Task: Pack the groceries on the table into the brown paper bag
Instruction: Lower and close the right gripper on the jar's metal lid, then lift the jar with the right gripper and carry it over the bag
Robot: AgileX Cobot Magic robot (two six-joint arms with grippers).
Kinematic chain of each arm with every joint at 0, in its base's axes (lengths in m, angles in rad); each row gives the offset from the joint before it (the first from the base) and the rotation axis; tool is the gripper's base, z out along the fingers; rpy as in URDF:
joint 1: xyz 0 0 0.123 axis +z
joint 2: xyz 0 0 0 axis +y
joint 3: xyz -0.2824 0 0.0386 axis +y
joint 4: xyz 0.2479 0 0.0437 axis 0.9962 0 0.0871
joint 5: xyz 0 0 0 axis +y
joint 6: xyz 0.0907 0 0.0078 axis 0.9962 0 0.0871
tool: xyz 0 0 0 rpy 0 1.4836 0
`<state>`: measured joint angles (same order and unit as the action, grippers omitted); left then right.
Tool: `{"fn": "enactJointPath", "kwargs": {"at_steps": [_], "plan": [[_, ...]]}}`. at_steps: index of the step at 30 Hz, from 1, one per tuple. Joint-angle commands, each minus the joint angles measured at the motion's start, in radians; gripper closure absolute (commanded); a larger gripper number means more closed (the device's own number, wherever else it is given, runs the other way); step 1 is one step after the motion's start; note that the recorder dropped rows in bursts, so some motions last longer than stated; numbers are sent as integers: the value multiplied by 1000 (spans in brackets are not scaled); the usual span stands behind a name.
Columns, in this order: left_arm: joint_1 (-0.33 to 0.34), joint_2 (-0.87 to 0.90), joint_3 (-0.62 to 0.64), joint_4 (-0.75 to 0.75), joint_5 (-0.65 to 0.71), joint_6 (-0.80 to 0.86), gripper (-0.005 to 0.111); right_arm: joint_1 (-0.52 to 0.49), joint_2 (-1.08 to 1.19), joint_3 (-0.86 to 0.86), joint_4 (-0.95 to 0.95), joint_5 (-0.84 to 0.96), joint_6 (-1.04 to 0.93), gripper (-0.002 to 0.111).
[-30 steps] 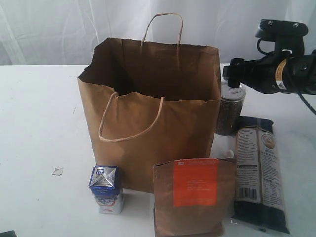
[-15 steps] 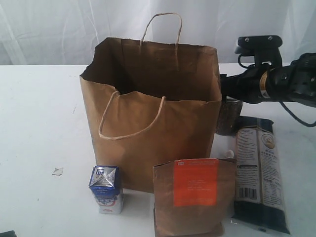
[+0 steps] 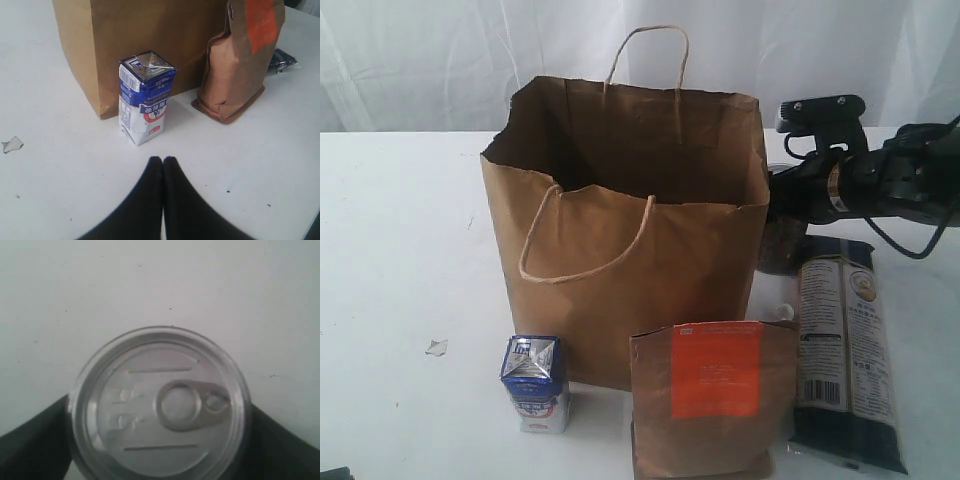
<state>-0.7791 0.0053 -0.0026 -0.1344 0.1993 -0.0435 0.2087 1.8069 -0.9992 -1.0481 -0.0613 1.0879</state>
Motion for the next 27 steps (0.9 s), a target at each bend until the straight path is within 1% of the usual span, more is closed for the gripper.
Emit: {"fn": "enactJointPath", "kwargs": {"at_steps": [1,3,5,7,9,15,21,27], "plan": [[0,-5,3,-9,5,0,107,0,-3,-6,-3,4,-15,60],[0,-5,3,-9,5,0,107,0,-11,-6,-3,18,-15,75],[0,-5,3,-9,5,0,107,0,-20,-6,-3,18,-15,85],[0,-5,3,-9,5,0,107,0,-34,-6,-3,21,-15,94],[0,-5,3,-7,5,0,107,0,-57,-6,-3,29,-15,99],[0,-5,3,-7,5,0,107,0,-153,-3,-6,85,-23,108],[0,-5,3,-7,5,0,107,0,-281,19,-6,139,-38,108],[0,-5,3,-7,5,0,107,0,-453,24,7,146,-38,108]]}}
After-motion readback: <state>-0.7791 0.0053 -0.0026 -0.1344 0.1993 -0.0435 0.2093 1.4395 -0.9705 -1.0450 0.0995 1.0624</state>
